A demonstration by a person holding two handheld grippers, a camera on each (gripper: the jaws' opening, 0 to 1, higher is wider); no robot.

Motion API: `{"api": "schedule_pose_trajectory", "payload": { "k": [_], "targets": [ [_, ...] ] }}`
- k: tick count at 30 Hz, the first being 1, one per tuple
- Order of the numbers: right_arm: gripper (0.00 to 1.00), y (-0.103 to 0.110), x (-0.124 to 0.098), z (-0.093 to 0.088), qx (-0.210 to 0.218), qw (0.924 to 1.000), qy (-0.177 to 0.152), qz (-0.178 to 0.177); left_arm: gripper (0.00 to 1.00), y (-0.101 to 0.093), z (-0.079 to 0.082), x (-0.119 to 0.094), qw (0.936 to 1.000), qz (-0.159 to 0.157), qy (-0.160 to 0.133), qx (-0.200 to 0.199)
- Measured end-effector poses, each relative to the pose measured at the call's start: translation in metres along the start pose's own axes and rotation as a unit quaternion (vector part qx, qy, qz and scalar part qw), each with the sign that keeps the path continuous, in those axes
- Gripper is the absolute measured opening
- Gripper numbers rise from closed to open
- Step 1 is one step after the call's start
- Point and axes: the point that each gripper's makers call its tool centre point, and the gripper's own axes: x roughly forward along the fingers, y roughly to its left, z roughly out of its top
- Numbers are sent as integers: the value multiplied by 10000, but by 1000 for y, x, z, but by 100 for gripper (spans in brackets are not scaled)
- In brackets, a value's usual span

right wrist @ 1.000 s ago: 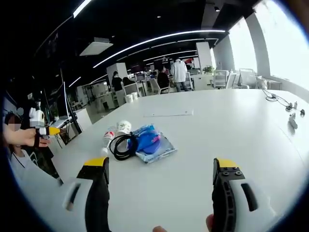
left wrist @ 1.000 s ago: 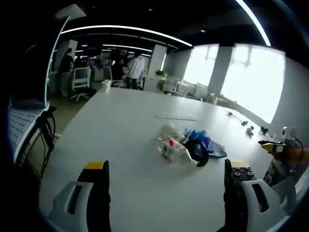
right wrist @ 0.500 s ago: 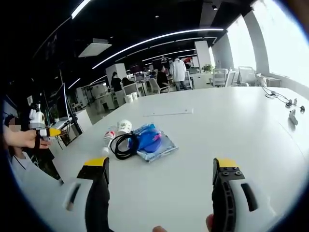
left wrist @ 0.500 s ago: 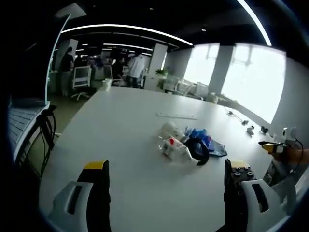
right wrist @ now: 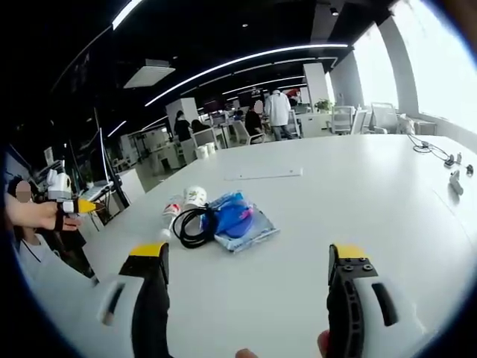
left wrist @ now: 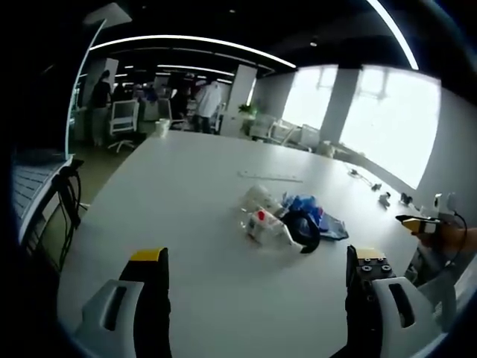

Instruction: Arrange the tabletop items into an orderly group along one side of the table until the central work area is clear of visible clutter.

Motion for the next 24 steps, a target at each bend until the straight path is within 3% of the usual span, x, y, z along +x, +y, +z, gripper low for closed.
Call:
{"api": "schedule_pose_trajectory", "payload": {
  "k": [24],
  "targets": [
    [86, 15, 20, 7, -69, 9998, 1, 197, 96, -9, 1, 14, 9999, -112, 26, -13]
  ]
}}
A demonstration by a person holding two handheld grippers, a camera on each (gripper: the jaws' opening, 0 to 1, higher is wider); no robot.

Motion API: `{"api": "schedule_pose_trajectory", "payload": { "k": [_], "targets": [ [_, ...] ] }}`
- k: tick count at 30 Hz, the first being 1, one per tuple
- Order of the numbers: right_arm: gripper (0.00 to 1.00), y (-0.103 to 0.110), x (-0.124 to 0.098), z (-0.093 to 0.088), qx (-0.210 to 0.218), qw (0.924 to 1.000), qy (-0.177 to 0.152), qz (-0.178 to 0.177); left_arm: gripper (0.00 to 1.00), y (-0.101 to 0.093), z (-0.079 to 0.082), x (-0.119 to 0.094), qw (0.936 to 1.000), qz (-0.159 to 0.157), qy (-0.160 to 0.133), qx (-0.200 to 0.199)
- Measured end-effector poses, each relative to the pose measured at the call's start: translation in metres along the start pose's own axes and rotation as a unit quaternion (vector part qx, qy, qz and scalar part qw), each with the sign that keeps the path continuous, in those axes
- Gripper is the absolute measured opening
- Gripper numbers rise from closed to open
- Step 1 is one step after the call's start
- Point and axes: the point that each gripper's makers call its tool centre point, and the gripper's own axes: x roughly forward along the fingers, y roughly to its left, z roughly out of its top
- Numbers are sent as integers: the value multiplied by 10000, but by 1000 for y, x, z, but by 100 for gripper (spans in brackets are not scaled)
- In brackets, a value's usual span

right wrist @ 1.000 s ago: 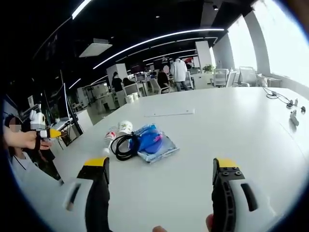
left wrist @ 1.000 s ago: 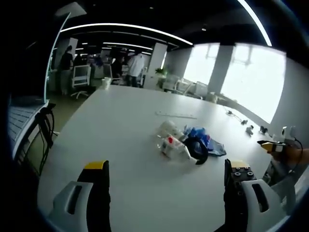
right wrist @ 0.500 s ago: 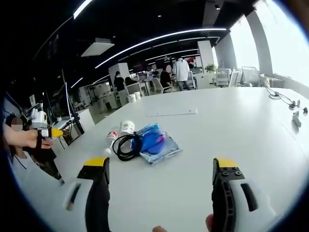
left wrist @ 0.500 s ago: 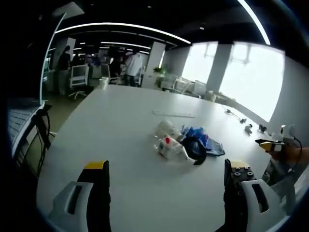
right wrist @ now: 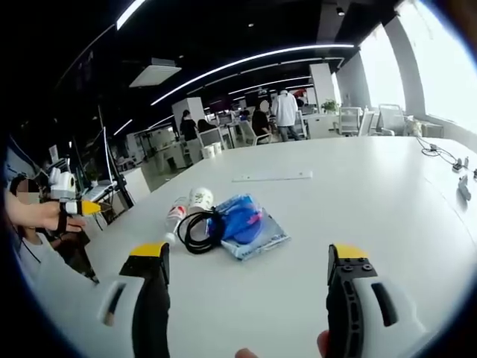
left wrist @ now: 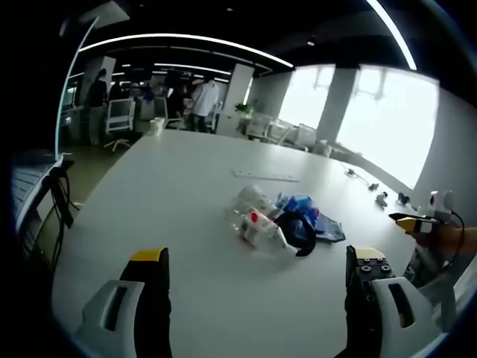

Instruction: Arrange the tabletop items into an orderly group along one side of the table until the central work area is clear of visible clutter.

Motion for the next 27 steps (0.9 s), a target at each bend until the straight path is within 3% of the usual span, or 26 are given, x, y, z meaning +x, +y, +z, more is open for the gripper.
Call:
{"api": "schedule_pose_trajectory", "payload": {
  "k": [27],
  "targets": [
    [85, 54, 56, -13, -195, 9965, 297, 762, 95, 16, -15, -19, 9995, 222, 27, -201]
  ]
}}
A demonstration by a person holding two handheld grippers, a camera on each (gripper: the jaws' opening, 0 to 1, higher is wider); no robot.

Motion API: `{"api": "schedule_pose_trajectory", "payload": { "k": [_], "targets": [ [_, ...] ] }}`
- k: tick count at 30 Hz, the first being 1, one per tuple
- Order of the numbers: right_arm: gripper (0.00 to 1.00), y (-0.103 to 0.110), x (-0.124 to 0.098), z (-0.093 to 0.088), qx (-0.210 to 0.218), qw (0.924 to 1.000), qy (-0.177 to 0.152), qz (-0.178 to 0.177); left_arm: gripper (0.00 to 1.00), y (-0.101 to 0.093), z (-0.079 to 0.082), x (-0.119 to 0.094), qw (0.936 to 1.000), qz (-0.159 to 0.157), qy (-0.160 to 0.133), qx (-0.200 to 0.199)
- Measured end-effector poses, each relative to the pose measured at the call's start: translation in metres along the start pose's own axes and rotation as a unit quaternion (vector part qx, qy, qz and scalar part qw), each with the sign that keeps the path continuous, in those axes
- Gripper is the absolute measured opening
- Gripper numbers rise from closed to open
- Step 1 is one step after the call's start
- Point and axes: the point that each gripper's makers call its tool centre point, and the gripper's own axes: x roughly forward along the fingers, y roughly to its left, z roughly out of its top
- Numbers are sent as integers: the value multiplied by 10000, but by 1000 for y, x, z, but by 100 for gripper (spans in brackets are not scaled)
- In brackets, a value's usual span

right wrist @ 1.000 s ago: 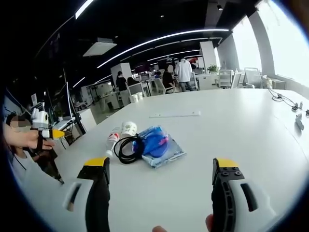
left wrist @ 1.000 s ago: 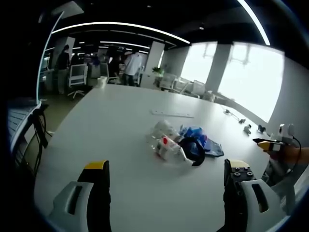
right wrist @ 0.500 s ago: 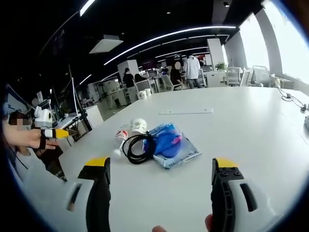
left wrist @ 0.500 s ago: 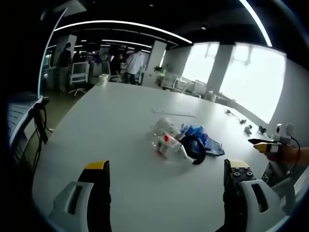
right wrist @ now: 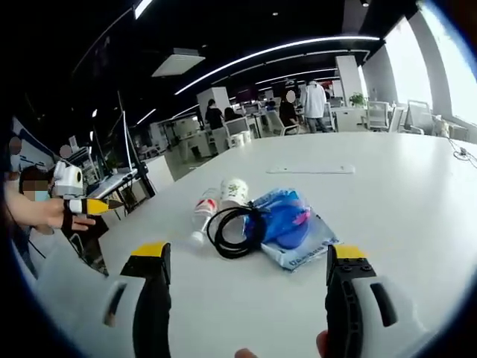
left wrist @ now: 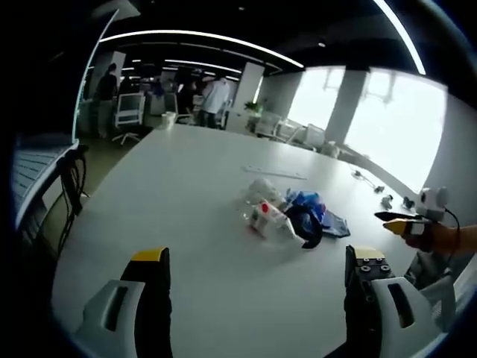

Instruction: Arrange the tabletop items into an orderly group along one side of the table until the central work area is clear of visible clutter.

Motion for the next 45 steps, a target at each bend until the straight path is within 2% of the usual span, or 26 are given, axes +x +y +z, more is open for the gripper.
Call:
{"api": "schedule_pose_trajectory", "payload": {
  "k": [25, 45],
  "targets": [
    [84, 55, 45, 6, -119, 9980, 106, 604, 95, 14, -4, -18, 9999, 110, -53, -98],
    [83, 92, 76, -1, -293, 9938, 296, 1027, 94, 20, -6, -30, 9998, 129, -94, -138]
  ]
}}
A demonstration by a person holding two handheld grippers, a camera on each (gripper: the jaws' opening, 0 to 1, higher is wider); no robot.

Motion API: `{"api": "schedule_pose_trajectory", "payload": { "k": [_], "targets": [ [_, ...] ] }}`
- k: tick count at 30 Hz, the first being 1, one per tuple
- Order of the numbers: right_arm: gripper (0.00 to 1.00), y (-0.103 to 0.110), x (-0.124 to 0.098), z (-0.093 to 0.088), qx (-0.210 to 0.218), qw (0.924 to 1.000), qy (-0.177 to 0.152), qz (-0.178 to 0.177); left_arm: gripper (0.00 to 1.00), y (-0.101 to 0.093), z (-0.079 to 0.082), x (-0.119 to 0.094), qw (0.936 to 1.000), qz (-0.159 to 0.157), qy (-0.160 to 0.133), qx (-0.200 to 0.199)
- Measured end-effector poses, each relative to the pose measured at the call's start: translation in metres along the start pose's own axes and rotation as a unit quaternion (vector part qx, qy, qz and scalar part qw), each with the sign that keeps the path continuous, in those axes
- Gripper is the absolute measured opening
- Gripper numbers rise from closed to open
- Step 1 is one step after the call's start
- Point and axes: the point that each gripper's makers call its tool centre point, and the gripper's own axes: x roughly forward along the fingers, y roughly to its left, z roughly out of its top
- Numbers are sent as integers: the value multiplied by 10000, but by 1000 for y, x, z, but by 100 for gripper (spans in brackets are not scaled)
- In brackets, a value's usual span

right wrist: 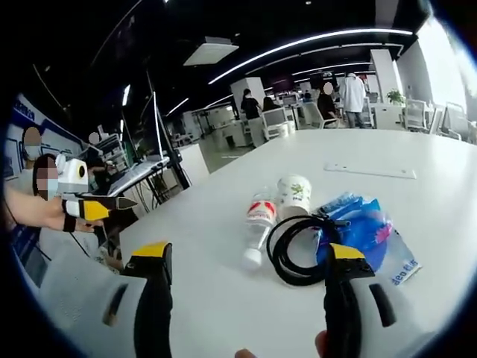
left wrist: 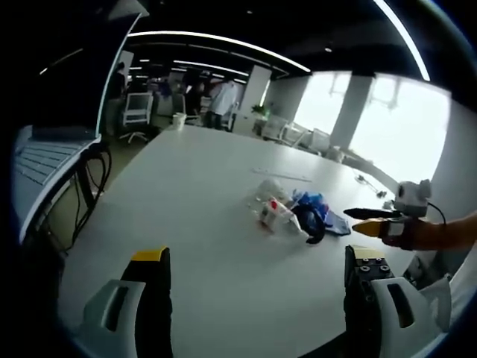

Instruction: Arrange the tabletop items into an orderly group along one side of the table until the central work area is clear of visible clutter.

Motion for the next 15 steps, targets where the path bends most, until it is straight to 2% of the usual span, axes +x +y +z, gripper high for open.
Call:
{"api": "schedule_pose_trajectory", "payload": {
  "k": [15],
  "targets": [
    [81, 4, 16, -3, 57, 10000, 25, 60, 94, 5, 1, -5, 9999, 59, -58, -60]
  ]
}}
